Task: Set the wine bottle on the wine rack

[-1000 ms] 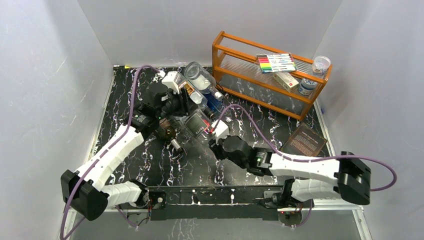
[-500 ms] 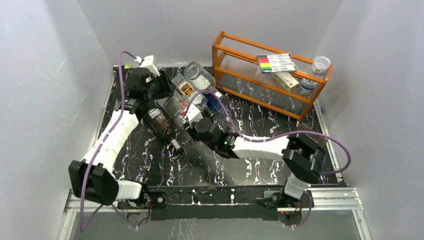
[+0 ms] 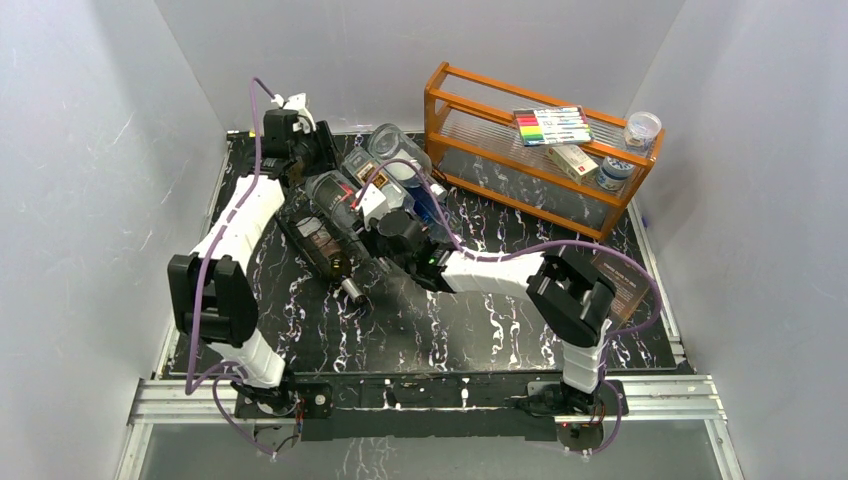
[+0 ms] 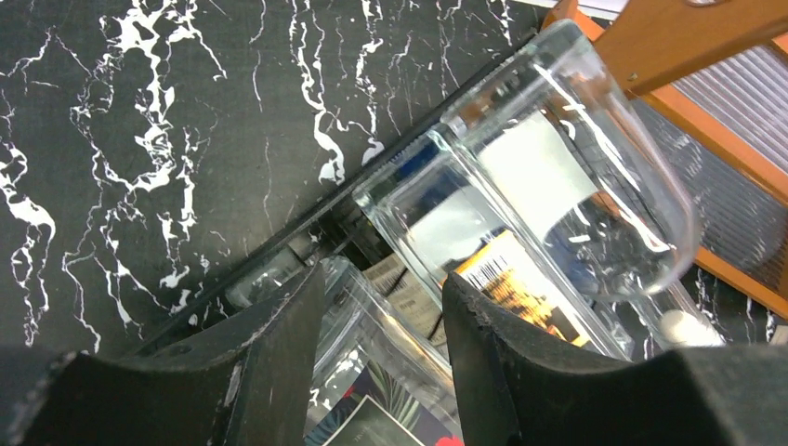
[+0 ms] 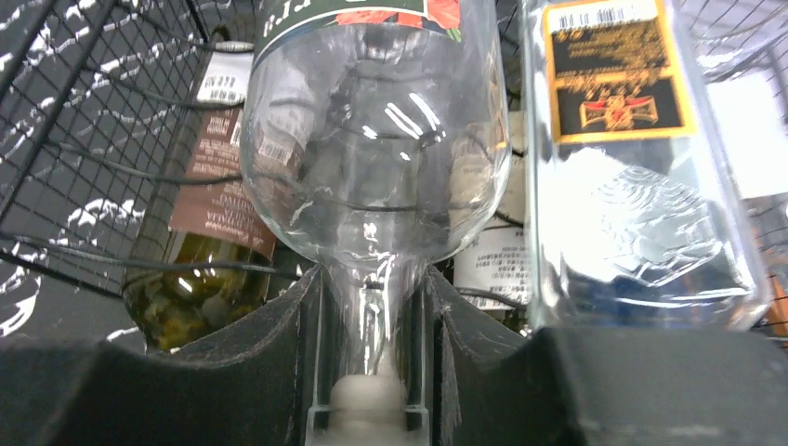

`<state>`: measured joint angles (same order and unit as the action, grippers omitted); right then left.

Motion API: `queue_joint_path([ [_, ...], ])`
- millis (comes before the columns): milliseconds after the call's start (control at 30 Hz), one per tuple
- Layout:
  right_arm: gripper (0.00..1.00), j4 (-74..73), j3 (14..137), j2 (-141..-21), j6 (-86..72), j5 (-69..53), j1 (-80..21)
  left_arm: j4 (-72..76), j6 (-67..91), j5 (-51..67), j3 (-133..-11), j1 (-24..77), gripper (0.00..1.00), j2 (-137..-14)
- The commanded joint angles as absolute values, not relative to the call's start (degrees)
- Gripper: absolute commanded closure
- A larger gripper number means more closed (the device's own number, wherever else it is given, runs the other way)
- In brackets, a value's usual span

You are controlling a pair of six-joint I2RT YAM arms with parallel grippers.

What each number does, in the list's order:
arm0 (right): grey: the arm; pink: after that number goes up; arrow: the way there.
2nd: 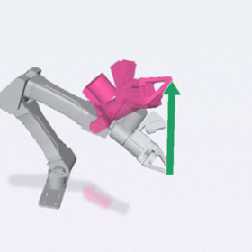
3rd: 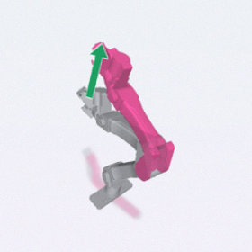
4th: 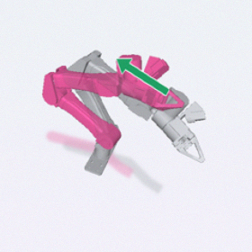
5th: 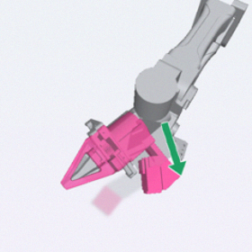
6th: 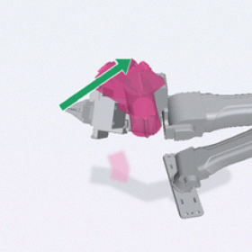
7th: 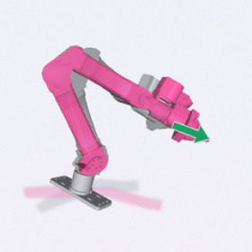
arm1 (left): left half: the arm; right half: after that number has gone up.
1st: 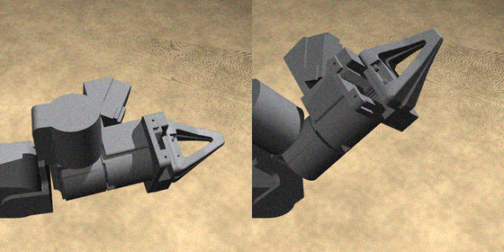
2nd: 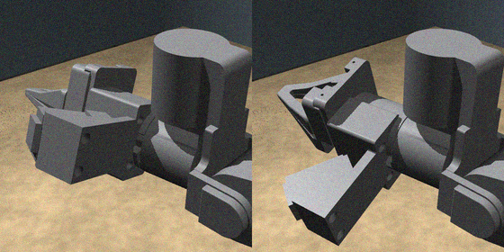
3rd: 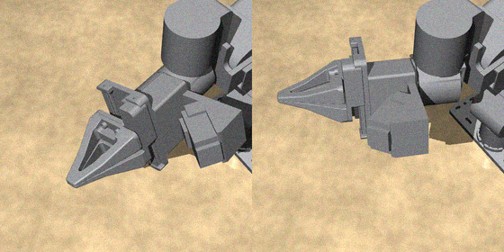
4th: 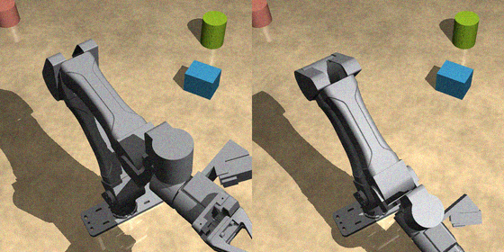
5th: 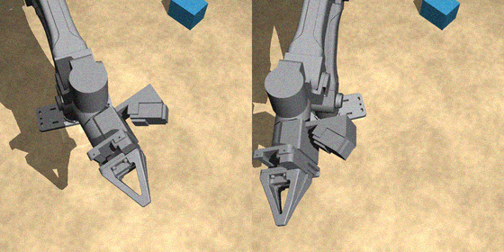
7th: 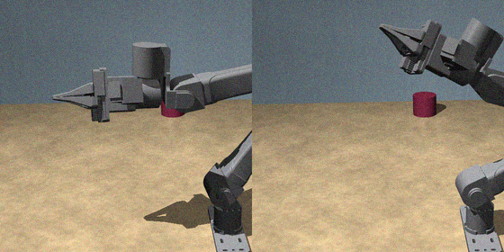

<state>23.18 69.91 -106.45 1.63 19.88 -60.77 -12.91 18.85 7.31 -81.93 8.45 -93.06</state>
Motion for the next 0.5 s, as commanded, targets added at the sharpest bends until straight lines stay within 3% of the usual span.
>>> queue_joint_path([
  [0,0.97,39.5,76.9,-104.4,0.8,19.9,-60.6,-18.6,16.8,7.9,-86.9,7.2,0.51,-95.1],
  [100,0.83,37.3,78.2,-105.1,0.2,20.6,-60.6,-19.4,16.0,5.1,-88.2,6.0,0.48,-95.2],
  [300,0.47,35.0,79.9,-106.8,-0.8,21.2,-60.2,-21.8,15.8,0.5,-90.3,3.7,0.34,-93.2],
  [467,0.29,34.6,79.4,-106.5,-1.2,20.2,-60.2,-25.9,14.3,0.1,-89.5,3.3,0.24,-87.2],
])
